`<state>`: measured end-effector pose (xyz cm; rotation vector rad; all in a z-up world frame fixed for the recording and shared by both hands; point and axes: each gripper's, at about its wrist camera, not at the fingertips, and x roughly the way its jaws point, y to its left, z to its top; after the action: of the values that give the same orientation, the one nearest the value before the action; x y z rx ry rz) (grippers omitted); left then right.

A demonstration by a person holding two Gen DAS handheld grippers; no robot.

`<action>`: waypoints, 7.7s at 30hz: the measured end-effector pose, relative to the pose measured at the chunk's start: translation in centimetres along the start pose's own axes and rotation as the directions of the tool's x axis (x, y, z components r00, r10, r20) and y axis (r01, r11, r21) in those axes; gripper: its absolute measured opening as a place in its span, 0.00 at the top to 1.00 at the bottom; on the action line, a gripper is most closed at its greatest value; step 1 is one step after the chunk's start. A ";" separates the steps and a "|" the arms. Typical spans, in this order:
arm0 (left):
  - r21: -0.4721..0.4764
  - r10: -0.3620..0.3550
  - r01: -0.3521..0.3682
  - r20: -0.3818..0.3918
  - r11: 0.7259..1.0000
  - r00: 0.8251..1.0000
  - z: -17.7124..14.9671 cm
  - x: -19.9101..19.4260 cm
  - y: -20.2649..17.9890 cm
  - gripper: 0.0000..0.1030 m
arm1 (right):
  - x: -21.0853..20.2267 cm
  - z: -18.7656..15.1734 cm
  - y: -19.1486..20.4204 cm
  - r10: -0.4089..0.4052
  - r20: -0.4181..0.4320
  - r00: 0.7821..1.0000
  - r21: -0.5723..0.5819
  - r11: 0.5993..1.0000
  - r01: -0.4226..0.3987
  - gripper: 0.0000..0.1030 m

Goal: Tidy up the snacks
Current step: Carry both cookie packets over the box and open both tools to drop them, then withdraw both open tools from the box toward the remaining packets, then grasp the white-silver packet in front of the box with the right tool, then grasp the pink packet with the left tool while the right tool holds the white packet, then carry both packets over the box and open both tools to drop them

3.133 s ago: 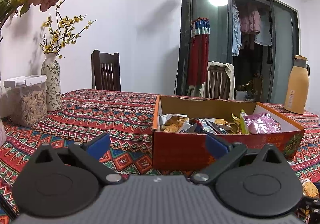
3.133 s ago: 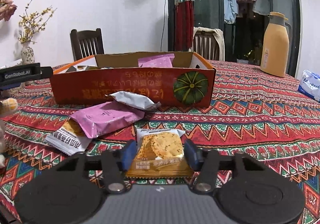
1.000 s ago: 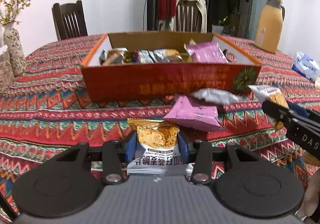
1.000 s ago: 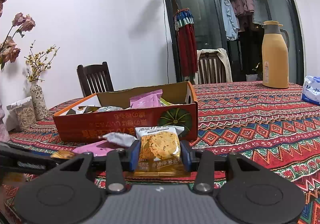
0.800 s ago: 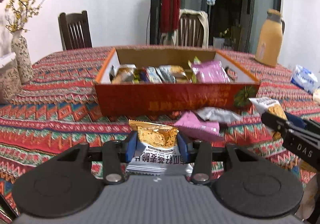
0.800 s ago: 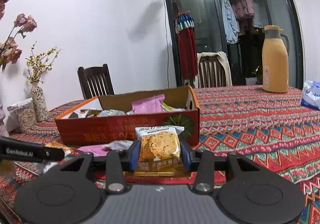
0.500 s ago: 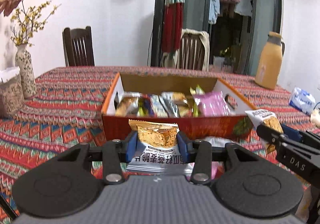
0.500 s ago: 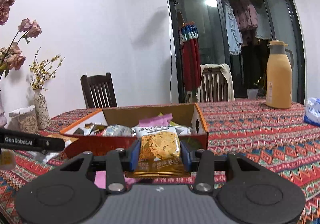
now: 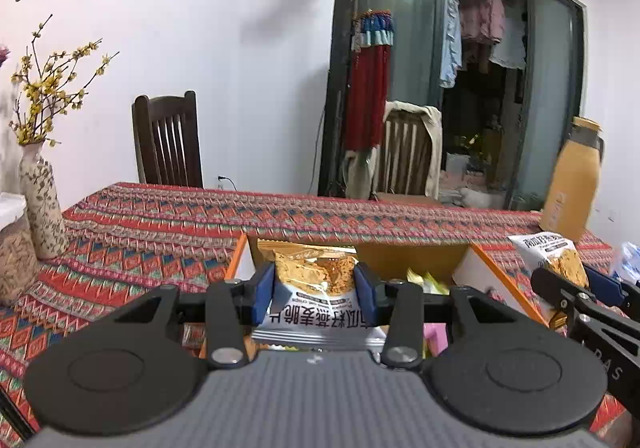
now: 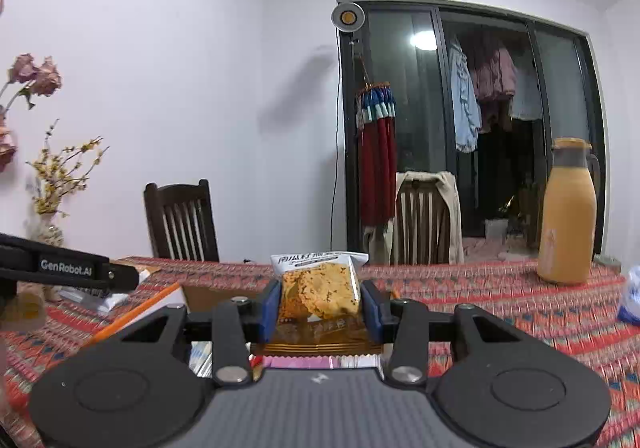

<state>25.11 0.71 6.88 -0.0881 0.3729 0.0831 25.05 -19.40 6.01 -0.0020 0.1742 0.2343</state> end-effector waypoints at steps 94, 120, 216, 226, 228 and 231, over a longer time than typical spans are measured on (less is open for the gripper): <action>-0.011 -0.015 0.015 0.004 1.000 1.000 -9.1 -1.4 5.2 0.00 | -2.7 -8.3 1.1 -0.036 -0.253 0.967 0.015 0.999 0.041 0.00; -0.075 -0.033 0.029 -0.041 0.997 0.999 -9.1 -0.6 6.3 0.00 | 4.2 -8.0 3.4 0.064 -0.491 0.869 0.126 0.992 -0.001 0.26; 0.111 -0.176 0.197 -0.173 0.974 0.969 -8.0 -3.7 -3.6 0.39 | -6.0 -6.2 -3.1 0.014 -0.083 0.996 0.115 0.993 -0.005 0.48; 0.061 -0.142 0.144 -0.037 0.988 0.989 -1.9 -1.9 -2.0 0.39 | -2.6 -0.7 -1.6 0.014 -0.003 1.000 0.076 0.997 -0.013 0.48; 0.045 -0.126 0.127 -0.019 0.991 0.992 -0.7 -0.8 -1.7 0.39 | -1.2 0.4 -1.3 0.008 0.009 1.000 0.063 0.998 -0.009 0.48; 0.023 -0.100 0.100 0.004 0.995 0.995 0.5 1.2 -1.1 0.39 | 0.9 1.6 -0.7 0.002 0.017 1.000 0.043 0.999 -0.003 0.48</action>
<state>26.50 -0.27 7.00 -0.0844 0.3636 -0.0200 26.37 -19.84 7.39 0.0430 0.1619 0.2331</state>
